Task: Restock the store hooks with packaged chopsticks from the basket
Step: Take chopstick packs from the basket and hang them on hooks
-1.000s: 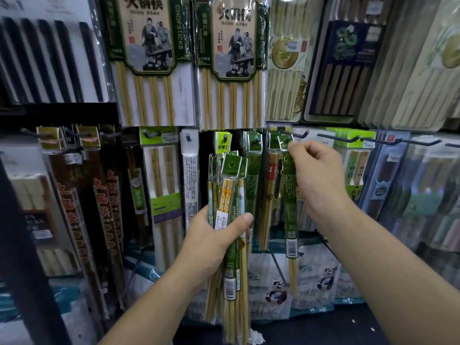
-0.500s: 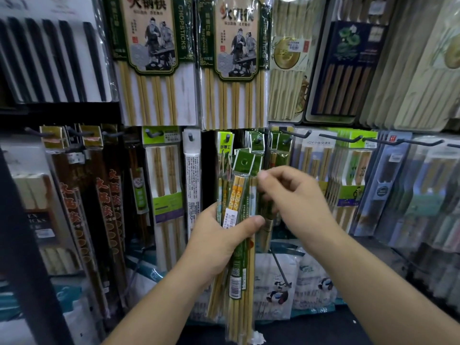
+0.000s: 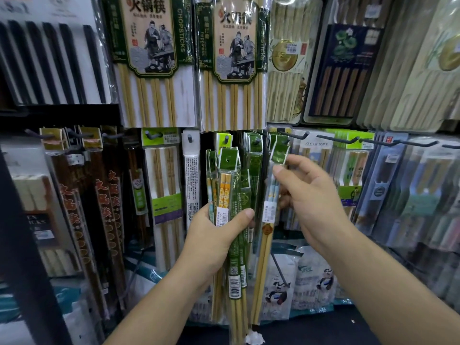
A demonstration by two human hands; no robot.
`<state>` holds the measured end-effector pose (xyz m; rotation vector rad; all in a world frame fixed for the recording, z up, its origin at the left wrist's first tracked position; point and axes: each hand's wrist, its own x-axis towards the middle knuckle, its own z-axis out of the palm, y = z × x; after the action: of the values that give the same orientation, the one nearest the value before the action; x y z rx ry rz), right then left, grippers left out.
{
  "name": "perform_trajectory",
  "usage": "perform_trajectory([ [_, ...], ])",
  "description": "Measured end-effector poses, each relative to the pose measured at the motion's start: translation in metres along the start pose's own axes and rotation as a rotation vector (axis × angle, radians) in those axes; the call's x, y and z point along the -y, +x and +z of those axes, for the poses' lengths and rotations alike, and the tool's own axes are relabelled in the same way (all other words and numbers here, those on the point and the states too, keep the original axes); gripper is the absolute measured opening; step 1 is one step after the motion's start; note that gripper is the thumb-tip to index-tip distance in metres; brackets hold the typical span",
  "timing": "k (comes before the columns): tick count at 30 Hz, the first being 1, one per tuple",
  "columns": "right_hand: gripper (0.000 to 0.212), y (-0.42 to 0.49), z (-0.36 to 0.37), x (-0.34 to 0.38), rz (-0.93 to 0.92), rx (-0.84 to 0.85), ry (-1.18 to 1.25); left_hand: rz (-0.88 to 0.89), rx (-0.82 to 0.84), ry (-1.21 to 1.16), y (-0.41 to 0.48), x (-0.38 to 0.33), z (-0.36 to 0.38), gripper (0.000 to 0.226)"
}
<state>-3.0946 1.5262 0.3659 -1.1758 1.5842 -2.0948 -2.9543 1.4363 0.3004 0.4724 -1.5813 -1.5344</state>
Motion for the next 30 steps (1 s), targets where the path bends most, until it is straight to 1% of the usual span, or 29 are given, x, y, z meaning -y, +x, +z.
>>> perform_trajectory([
  [2, 0.006, 0.009, -0.005, 0.005, -0.033, -0.068, -0.011, 0.0, -0.02, 0.02, 0.0, 0.0, 0.0, 0.017],
  [4, 0.019, 0.017, -0.008, 0.009, -0.044, -0.116, -0.039, -0.002, -0.041, 0.036, 0.001, 0.001, -0.001, 0.023],
  [6, 0.025, 0.022, -0.008, 0.011, -0.043, -0.125, -0.08, 0.006, -0.045, 0.045, 0.001, 0.0, 0.0, 0.028],
  [10, 0.028, 0.03, -0.006, 0.014, -0.053, -0.147, -0.14, 0.0, -0.03, 0.027, 0.0, -0.001, 0.002, 0.038],
  [13, 0.028, 0.036, -0.004, 0.014, -0.051, -0.147, -0.176, -0.006, -0.031, 0.037, 0.0, 0.0, 0.001, 0.031],
  [15, 0.027, 0.039, -0.004, 0.014, -0.044, -0.151, -0.198, -0.003, -0.033, 0.042, 0.0, 0.001, 0.001, 0.03],
  [22, 0.037, 0.042, -0.002, 0.007, -0.002, -0.169, -0.236, 0.012, -0.009, 0.049, 0.002, 0.001, -0.001, 0.028],
  [25, 0.033, 0.041, -0.004, -0.001, 0.002, -0.19, -0.25, 0.026, -0.005, 0.042, 0.002, -0.001, -0.002, 0.033],
  [28, 0.019, 0.029, -0.002, -0.004, -0.083, -0.262, -0.318, 0.038, -0.015, 0.029, 0.003, 0.0, -0.002, 0.032],
  [29, 0.018, 0.023, -0.001, -0.004, -0.118, -0.258, -0.318, 0.035, -0.017, 0.024, 0.002, 0.0, -0.002, 0.032],
  [30, 0.019, 0.016, 0.001, -0.004, -0.142, -0.217, -0.302, 0.029, -0.019, 0.015, 0.003, 0.0, -0.002, 0.033],
])
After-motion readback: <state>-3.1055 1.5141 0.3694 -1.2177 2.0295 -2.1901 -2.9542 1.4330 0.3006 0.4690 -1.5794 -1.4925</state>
